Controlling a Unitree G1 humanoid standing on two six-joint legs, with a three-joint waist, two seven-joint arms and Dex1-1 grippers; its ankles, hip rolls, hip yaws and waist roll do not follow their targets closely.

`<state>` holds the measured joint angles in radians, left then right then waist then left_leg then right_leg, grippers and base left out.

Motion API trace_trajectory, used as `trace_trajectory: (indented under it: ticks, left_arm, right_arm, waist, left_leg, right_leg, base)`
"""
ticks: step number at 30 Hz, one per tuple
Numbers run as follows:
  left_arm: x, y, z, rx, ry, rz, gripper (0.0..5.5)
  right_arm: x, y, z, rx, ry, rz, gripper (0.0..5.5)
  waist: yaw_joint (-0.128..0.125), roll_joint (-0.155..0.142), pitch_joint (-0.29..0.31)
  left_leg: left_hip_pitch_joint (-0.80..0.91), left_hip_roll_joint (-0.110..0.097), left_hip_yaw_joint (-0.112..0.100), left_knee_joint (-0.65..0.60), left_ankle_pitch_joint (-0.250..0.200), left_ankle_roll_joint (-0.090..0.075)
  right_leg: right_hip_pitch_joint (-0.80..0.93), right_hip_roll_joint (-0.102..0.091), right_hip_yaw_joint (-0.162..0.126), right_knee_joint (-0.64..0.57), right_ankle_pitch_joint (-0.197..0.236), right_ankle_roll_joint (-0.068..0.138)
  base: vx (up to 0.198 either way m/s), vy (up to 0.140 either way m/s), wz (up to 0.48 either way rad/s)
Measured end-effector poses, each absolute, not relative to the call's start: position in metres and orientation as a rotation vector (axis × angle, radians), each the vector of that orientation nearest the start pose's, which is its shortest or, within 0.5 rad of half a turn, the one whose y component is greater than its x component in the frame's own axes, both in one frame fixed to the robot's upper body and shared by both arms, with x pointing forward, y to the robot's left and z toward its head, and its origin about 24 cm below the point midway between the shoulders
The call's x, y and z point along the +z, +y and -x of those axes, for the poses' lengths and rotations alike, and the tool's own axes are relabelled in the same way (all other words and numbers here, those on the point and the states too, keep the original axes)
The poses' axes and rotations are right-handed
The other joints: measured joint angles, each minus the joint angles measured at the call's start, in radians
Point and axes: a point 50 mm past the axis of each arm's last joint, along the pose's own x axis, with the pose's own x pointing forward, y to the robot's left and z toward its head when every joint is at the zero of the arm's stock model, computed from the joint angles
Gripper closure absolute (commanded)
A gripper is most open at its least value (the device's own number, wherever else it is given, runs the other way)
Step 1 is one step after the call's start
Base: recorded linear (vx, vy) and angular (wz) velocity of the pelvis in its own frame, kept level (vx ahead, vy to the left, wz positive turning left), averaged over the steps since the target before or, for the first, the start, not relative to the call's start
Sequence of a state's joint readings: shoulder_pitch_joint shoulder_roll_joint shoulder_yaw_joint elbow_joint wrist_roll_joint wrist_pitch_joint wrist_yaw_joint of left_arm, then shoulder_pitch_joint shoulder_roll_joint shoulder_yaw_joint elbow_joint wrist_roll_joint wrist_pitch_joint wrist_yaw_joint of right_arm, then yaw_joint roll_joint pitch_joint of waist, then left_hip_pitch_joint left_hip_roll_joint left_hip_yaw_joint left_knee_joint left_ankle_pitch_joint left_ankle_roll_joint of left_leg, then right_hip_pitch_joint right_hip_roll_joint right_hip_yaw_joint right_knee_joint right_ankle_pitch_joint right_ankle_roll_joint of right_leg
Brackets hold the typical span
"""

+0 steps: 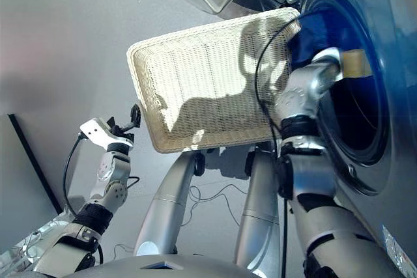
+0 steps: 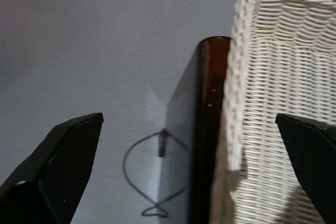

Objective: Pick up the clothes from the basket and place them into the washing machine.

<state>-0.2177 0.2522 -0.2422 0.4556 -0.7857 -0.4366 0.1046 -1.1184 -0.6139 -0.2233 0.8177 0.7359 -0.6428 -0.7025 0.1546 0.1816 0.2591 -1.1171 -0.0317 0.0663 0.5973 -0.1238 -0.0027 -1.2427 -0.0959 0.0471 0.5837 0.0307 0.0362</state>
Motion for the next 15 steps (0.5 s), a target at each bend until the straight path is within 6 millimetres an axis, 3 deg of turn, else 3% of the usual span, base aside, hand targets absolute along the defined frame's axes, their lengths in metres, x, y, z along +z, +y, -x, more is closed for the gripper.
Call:
trace_trajectory:
  ticks: [1,4,5,6,7,11,15]
  left_arm:
    - [0.022,0.178,-0.285,0.114,-0.073,0.450,0.00]
    - [0.022,0.176,-0.285,0.103,-0.069,0.436,0.00]
    - [0.022,0.176,-0.285,0.104,-0.069,0.434,0.00]
    - [0.022,0.176,-0.285,0.106,-0.069,0.432,0.00]
    - [0.022,0.176,-0.285,0.107,-0.069,0.430,0.00]
    - [0.022,0.176,-0.285,0.107,-0.069,0.427,0.00]
    - [0.022,0.177,-0.285,0.111,-0.069,0.429,0.00]
  right_arm:
    - [0.313,-0.336,-0.324,-0.980,-0.993,-0.754,5.50]
    - [0.306,-0.331,-0.325,-1.039,-0.973,-0.719,5.50]
    - [0.302,-0.331,-0.326,-1.049,-0.957,-0.706,4.77]
    - [0.297,-0.330,-0.327,-1.054,-0.940,-0.680,0.41]
    - [0.293,-0.329,-0.329,-1.048,-0.928,-0.666,0.00]
    - [0.269,-0.315,-0.350,-0.945,-0.786,-0.577,0.00]
    - [0.235,-0.293,-0.372,-0.783,-0.606,-0.484,0.00]
  waist:
    - [0.000,0.000,0.000]
    - [0.002,0.014,0.006]
    - [0.000,0.015,0.007]
    - [-0.004,0.015,0.007]
    - [-0.013,0.015,0.007]
    - [-0.048,0.015,0.006]
    - [-0.061,0.015,0.006]
  left_leg:
    - [0.000,0.000,0.008,0.002,-0.002,0.003]
    - [-0.005,0.003,0.018,0.019,-0.016,0.007]
    - [-0.009,0.006,0.018,0.029,-0.022,0.007]
    - [-0.011,0.008,0.019,0.037,-0.026,0.008]
    - [-0.012,0.008,0.019,0.040,-0.027,0.009]
    - [-0.010,0.011,0.019,0.054,-0.030,0.009]
    - [-0.001,0.016,0.016,0.057,-0.031,0.007]
  right_leg:
    - [-0.003,0.000,0.008,0.004,-0.001,0.003]
    - [-0.008,0.007,0.021,0.012,-0.002,0.007]
    - [-0.010,0.011,0.024,0.014,-0.002,0.009]
    - [-0.010,0.013,0.025,0.015,-0.002,0.009]
    - [-0.009,0.013,0.025,0.016,-0.002,0.010]
    - [-0.004,0.015,0.025,0.022,-0.002,0.011]
    - [0.007,0.017,0.023,0.027,-0.004,0.014]
  base:
    - [0.000,0.000,0.000]
    - [0.000,0.000,0.000]
    - [-0.007,-0.014,-0.180]
    - [0.000,0.000,0.000]
    - [0.000,0.000,0.000]
    - [0.000,0.000,0.000]
    - [0.000,0.000,0.000]
